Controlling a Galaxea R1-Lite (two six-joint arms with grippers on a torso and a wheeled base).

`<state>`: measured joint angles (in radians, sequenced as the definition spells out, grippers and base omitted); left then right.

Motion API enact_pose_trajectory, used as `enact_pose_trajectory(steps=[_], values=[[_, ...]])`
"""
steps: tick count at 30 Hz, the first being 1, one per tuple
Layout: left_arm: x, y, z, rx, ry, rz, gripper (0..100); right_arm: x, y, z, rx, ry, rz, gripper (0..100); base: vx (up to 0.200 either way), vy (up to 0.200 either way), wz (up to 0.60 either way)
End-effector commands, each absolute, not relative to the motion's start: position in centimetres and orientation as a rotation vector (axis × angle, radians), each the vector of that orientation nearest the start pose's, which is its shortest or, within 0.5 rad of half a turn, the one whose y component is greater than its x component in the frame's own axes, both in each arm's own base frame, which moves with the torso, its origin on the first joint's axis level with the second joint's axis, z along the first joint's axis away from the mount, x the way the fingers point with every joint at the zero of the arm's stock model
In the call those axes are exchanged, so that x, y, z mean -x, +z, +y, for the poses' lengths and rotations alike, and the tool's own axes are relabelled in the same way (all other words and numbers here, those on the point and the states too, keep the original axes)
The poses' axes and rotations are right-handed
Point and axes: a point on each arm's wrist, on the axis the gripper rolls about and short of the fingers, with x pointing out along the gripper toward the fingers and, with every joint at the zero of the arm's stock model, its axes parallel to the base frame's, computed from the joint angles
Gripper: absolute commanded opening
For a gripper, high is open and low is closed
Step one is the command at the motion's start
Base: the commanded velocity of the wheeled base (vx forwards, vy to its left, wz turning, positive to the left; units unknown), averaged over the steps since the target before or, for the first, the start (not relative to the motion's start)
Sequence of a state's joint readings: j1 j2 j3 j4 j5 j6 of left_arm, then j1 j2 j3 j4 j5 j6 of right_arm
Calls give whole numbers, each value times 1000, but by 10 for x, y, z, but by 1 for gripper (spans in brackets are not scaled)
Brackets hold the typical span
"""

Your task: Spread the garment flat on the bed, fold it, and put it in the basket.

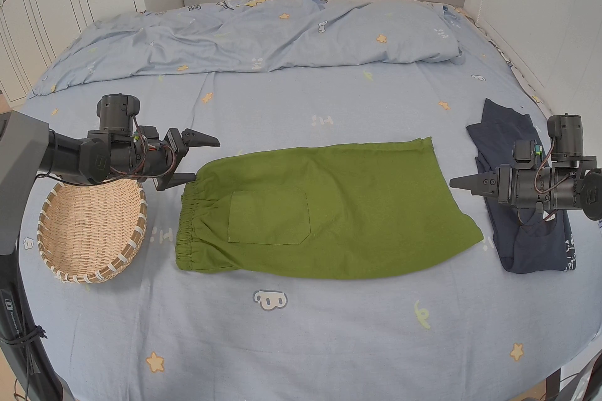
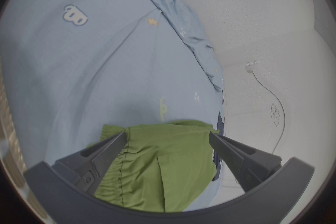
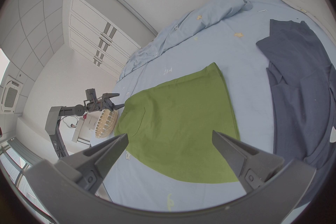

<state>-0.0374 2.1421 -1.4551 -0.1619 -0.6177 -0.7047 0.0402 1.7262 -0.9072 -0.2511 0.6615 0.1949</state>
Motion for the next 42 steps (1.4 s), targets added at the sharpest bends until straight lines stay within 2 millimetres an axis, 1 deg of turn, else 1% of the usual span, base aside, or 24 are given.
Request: enact_pose_trajectory(steps=[1, 4, 5, 6, 8, 10, 11, 12, 14, 15, 17, 19, 21, 26, 31, 38, 42], values=[[-363, 174, -31, 757, -534, 693, 100, -294, 180, 23, -352, 629, 578, 100, 0, 0, 0], [-341, 166, -31, 741, -535, 675, 100, -290, 183, 23, -353, 644, 572, 100, 0, 0, 0], [-341, 166, -31, 741, -535, 675, 100, -290, 183, 23, -353, 644, 572, 100, 0, 0, 0], [-324, 159, -28, 744, -526, 664, 100, -289, 184, 23, -358, 661, 570, 100, 0, 0, 0], [-306, 155, -25, 740, -527, 640, 100, -288, 184, 23, -360, 666, 571, 100, 0, 0, 0], [-293, 150, -25, 735, -530, 629, 100, -285, 186, 25, -357, 672, 568, 100, 0, 0, 0], [-291, 148, -24, 734, -528, 631, 100, -284, 186, 25, -356, 673, 567, 100, 0, 0, 0], [-282, 135, -26, 731, -512, 650, 100, -282, 187, 26, -354, 678, 565, 100, 0, 0, 0], [-276, 125, -26, 703, -489, 637, 100, -280, 186, 27, -352, 683, 567, 100, 0, 0, 0], [-276, 123, -26, 698, -490, 634, 100, -279, 186, 28, -351, 684, 567, 100, 0, 0, 0], [-284, 100, -27, 653, -462, 642, 100, -278, 184, 31, -350, 695, 575, 100, 0, 0, 0], [-289, 86, -27, 642, -451, 653, 100, -278, 183, 32, -349, 699, 580, 100, 0, 0, 0], [-291, 82, -31, 636, -450, 655, 100, -278, 182, 32, -348, 699, 581, 100, 0, 0, 0], [-297, 78, -32, 621, -408, 646, 100, -278, 182, 33, -348, 701, 583, 100, 0, 0, 0], [-302, 71, -40, 607, -402, 657, 100, -278, 181, 33, -346, 701, 585, 100, 0, 0, 0], [-307, 64, -44, 579, -386, 632, 100, -278, 181, 33, -347, 701, 586, 100, 0, 0, 0], [-309, 64, -43, 580, -382, 629, 100, -279, 180, 33, -346, 701, 589, 100, 0, 0, 0]])
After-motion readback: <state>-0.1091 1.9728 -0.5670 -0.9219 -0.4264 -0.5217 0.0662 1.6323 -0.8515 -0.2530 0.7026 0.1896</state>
